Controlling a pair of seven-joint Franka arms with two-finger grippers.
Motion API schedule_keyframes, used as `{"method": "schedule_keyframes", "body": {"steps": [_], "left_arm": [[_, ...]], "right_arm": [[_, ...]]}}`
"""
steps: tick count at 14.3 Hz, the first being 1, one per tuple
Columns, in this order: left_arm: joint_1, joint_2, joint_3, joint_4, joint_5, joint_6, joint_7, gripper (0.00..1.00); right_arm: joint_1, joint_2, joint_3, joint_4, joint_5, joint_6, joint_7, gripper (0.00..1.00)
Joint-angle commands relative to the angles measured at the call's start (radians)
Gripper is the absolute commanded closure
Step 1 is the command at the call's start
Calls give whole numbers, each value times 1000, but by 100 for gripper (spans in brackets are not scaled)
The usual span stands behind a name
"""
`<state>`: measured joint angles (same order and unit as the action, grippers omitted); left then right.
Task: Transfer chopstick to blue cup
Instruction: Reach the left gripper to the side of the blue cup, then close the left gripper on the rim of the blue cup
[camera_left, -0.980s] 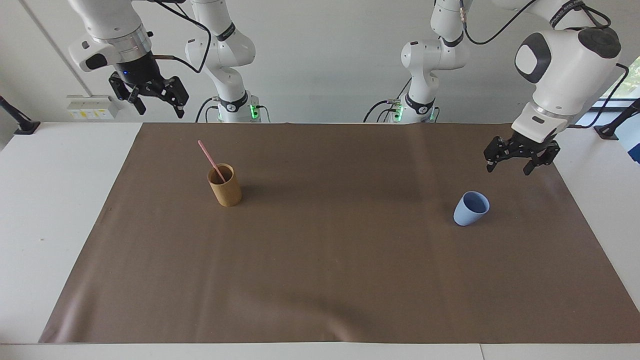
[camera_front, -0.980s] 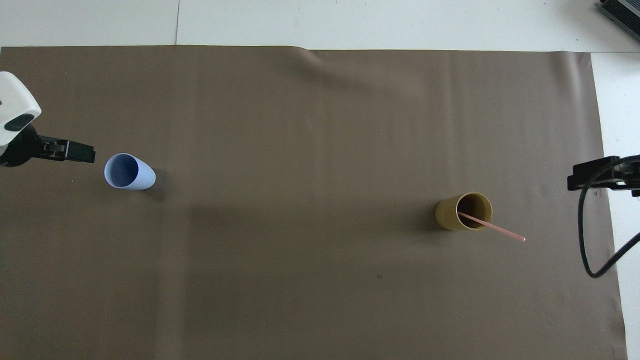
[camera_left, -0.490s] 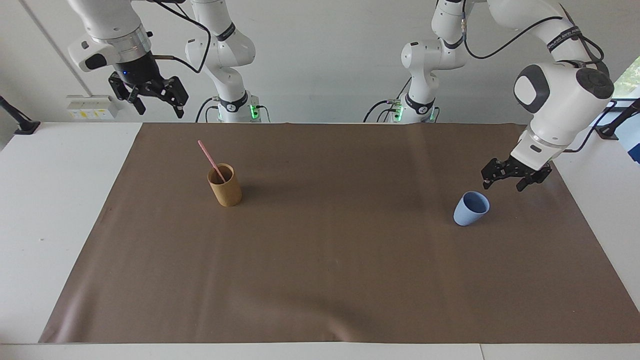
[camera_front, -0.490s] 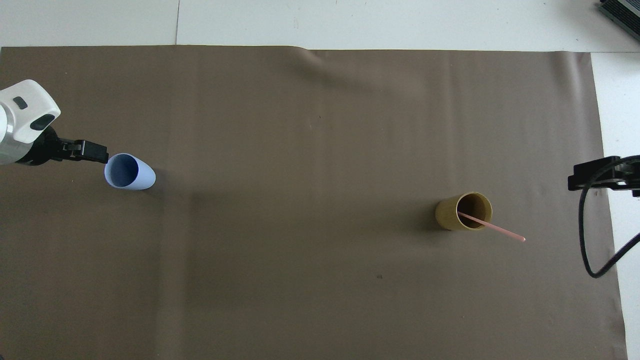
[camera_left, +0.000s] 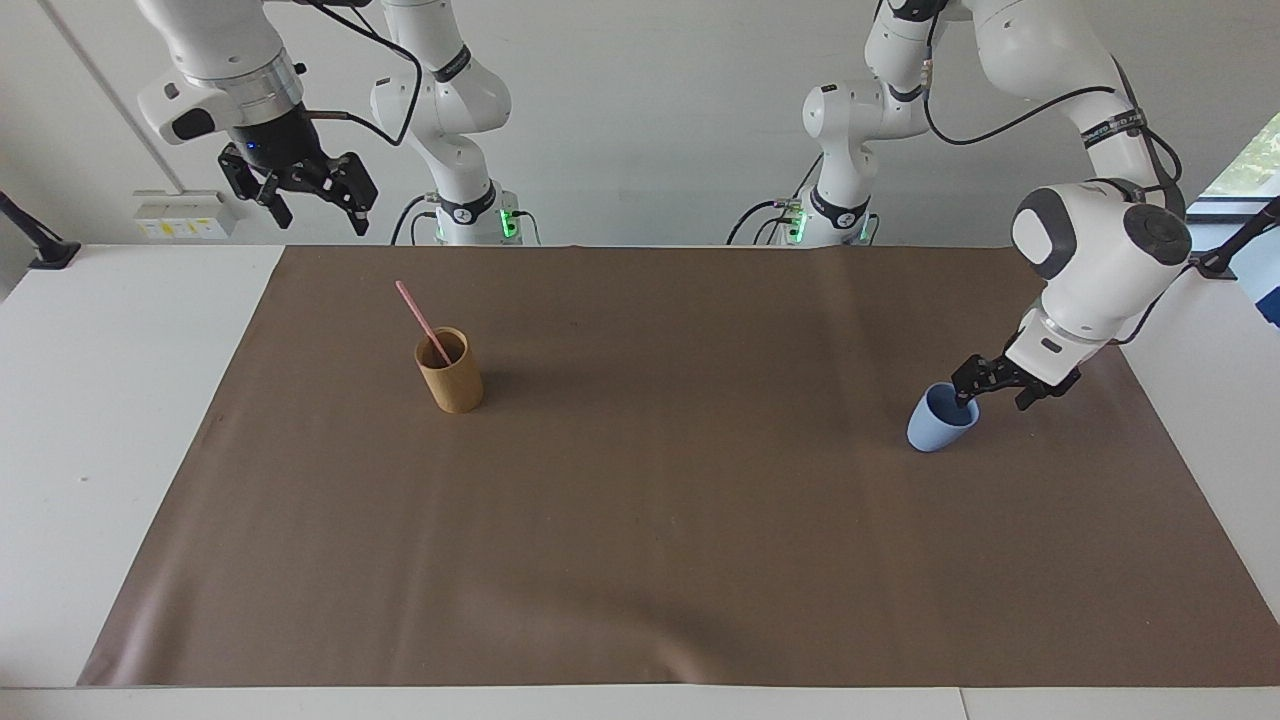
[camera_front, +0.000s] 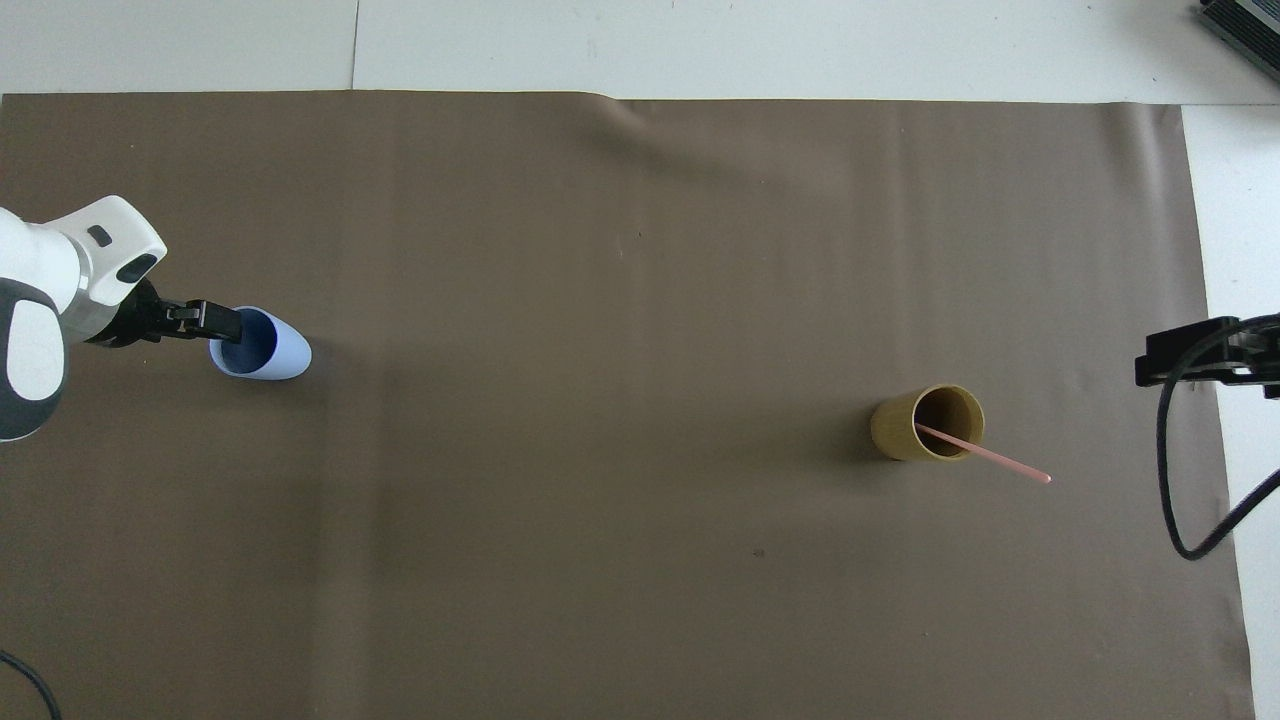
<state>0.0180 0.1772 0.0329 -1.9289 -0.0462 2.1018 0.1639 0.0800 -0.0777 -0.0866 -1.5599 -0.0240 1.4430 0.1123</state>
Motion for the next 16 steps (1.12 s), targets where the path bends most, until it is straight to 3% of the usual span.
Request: {"method": "schedule_keyframes", "body": {"steps": [1,3,4,6,10,16], "left_arm": [[2,-19,-10,-58,-15,59,-6,16],[5,-19,-10,-77,-15,84,-9,39],[7,-18,-10,-78,-33,92,-14,60],[8,-18,-10,-78,-67,89,-15,90],[14,-22,-10,-85,-67,84,-14,99],[-1,-51,-7,-49,-67,14,-17,100]], "right_arm": [[-13,-27,5,-26,-1,-16,-19,0],[-13,-27,5,-26,-1,-20,-17,0],[-13,-27,4,-26,-1,-18,-16,0],[-14,-25,4,-26,1,2,-11,0],[-14,-25,4,-26,3,-3,-16,0],[-14,-25,4,-26,3,-3,-16,0]]}}
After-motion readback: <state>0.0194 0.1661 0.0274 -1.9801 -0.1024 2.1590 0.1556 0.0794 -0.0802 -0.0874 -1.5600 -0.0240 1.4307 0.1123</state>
